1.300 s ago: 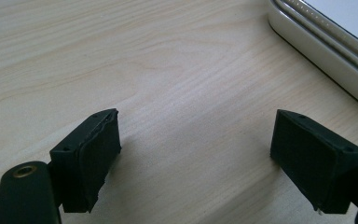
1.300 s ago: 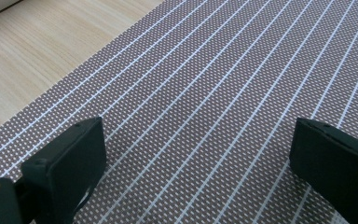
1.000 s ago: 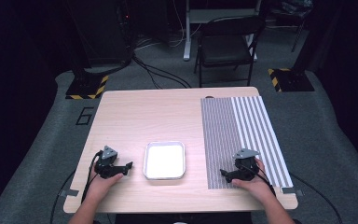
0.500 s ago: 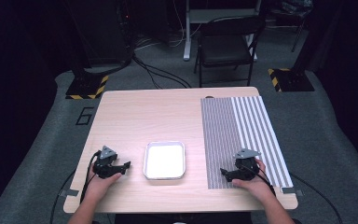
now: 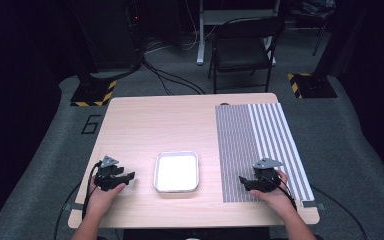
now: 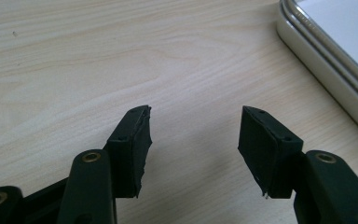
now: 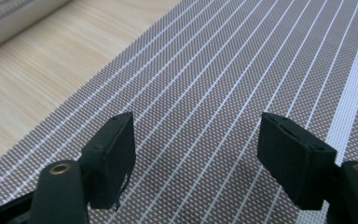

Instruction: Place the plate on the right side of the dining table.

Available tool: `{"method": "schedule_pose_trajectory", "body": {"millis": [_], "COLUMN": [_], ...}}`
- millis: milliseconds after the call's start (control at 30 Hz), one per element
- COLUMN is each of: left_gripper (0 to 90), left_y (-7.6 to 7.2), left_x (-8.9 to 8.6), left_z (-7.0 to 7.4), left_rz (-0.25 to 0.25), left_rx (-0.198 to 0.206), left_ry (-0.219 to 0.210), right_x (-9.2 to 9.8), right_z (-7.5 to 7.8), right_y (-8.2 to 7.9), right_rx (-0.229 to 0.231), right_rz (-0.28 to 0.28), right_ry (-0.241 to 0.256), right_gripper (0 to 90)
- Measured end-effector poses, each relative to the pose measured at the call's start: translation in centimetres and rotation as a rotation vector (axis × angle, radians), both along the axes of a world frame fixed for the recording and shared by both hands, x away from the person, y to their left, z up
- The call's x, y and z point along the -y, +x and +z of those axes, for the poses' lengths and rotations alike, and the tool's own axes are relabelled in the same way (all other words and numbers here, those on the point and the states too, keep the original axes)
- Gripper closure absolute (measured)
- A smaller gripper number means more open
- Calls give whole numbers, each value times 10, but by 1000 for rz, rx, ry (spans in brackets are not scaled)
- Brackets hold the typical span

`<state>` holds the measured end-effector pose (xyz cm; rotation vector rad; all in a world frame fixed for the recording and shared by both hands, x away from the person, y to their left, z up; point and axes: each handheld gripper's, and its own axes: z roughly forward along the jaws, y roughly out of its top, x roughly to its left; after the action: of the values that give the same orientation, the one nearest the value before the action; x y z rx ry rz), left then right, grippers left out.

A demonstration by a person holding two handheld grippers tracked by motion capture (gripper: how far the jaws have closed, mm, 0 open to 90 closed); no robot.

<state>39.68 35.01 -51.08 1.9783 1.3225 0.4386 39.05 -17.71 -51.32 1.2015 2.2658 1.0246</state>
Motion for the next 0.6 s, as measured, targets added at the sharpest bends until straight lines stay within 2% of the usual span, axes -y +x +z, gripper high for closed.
{"method": "schedule_pose_trajectory", "body": {"millis": [33, 133, 167, 200, 267, 300, 333, 400, 467, 500, 533, 600], "left_gripper": [438, 439, 446, 454, 463, 466, 467, 467, 470, 476, 477, 482], "left_y": [0, -1, -2, -2, -3, -3, -3, -3, -3, -2, -2, -1], "left_x": [0, 0, 0, 0, 1, 2, 4, 8, 10, 16, 16, 20], "left_z": [0, 2, 4, 4, 8, 10, 13, 18, 21, 32, 32, 40], "left_rz": [0, 0, 10, 10, 8, 13, 12, 14, 10, -1, -1, -17], "left_rx": [4, -2, 2, 2, 12, 7, 6, 7, 7, -3, -3, -6], "left_ry": [-6, -23, -32, -32, -57, -65, -89, -88, -90, -115, -115, -133], "right_x": [-2, -3, -4, -4, -6, -6, -7, -10, -12, -17, -17, -21], "right_z": [3, 5, 8, 8, 13, 16, 17, 19, 21, 27, 27, 34], "right_y": [-1, -1, -2, -2, -1, 0, 0, 0, 0, 0, 0, 0], "right_rx": [7, 16, 6, 6, -35, -66, -71, -93, -99, -97, -97, -94], "right_rz": [-6, -3, -7, -7, -11, 5, 13, 33, 44, 63, 63, 67], "right_ry": [-4, 0, 5, 5, 34, 61, 67, 73, 68, 65, 65, 90], "right_gripper": [324, 350, 389, 389, 429, 471, 485, 509, 517, 526, 526, 533]}}
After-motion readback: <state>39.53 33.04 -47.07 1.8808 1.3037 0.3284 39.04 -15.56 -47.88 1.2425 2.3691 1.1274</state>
